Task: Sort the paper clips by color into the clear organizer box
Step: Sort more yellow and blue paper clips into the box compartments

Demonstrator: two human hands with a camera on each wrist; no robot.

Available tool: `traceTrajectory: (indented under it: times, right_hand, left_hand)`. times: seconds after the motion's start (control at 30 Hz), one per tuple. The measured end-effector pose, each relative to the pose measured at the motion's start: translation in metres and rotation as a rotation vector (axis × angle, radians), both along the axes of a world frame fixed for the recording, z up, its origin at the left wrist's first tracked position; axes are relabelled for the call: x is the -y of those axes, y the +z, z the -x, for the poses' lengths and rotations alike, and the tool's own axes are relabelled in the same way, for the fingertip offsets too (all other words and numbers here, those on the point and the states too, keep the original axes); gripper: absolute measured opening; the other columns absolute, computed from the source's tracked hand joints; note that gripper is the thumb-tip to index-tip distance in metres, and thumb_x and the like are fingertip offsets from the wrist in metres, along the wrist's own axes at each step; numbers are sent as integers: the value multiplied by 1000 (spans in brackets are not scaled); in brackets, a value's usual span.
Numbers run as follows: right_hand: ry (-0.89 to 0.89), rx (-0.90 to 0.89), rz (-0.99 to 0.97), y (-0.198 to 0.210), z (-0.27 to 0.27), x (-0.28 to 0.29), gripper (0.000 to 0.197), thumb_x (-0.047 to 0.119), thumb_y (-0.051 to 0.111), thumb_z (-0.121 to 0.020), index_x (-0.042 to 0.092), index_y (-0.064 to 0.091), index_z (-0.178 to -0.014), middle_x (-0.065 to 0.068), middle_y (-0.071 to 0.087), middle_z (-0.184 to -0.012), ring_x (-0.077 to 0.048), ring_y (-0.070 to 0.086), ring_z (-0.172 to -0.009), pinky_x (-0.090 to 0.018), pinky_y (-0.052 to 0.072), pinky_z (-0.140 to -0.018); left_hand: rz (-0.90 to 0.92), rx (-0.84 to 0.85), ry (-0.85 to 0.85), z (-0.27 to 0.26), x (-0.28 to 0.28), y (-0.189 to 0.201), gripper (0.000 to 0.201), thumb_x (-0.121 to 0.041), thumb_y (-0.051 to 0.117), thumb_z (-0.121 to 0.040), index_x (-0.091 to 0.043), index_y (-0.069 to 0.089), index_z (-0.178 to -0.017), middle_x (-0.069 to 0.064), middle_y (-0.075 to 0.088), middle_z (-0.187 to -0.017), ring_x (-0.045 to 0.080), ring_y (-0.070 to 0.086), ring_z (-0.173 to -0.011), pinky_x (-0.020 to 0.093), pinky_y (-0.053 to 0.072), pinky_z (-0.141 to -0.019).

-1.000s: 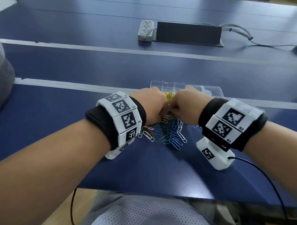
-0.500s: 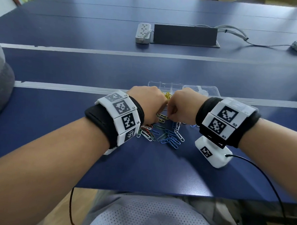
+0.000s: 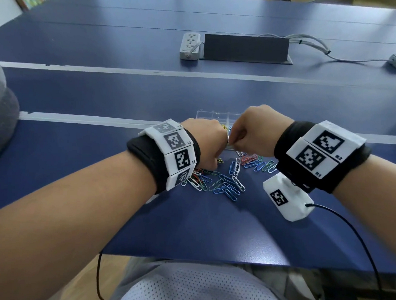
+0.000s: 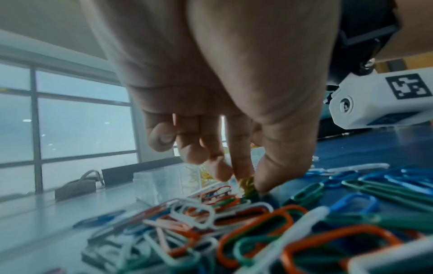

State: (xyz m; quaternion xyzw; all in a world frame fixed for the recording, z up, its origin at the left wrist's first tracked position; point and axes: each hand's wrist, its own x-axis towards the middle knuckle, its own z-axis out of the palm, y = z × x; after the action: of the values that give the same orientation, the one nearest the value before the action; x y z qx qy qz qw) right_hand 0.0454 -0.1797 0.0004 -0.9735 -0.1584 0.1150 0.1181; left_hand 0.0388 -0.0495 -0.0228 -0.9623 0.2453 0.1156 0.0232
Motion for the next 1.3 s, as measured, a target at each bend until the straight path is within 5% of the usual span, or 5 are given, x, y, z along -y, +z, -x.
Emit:
traceTrajectory:
  times: [0.17,0.4,0.6,0.83,1.3]
  right_hand:
    - [-84,4,-90,2,-12,5,19,8,60,-80,18,76,-81,11,54,-52,-16,61,-68,-28,57,-80]
    - [-197,-14,-167,1,-22,9,15,11,64,-79,22,75,-80,5,60,-61,-21,70,-80,-32,58,-83]
    - [-217,-14,-193,3,-21,9,18,8,64,-80,19,77,-85,-2,65,-71,-23,71,-83,-34,58,-84]
    - [-215,-28,-173,7,-31,-9,11,11,67,-80,17,76,-85,-5,66,-76,-24,71,-86,-34,58,-85]
    - [-204,-59,-51,8,-43,-33,28,5,58,-79,11,70,-103,-11,71,-100,-28,68,-94,-35,57,-84]
  left_hand:
    - [186,-59,99,-6,-4,-5,13,-28,63,-73,-27,56,-62,-7,50,-80,22,60,-88,31,51,-75]
    - [512,39,365,-26,-11,12,12,-25,65,-79,-19,74,-83,-2,69,-80,14,60,-79,25,50,-78]
    - [387,13,395,-41,-3,5,18,-29,67,-82,-21,76,-95,1,75,-100,19,66,-97,28,50,-84]
    - [450,32,427,-35,-7,9,14,-30,65,-84,-22,74,-91,2,72,-97,20,64,-93,29,49,-82]
    - [89,-35,219,-2,3,5,23,-34,71,-78,-26,73,-100,-1,62,-109,23,57,-89,32,47,-72]
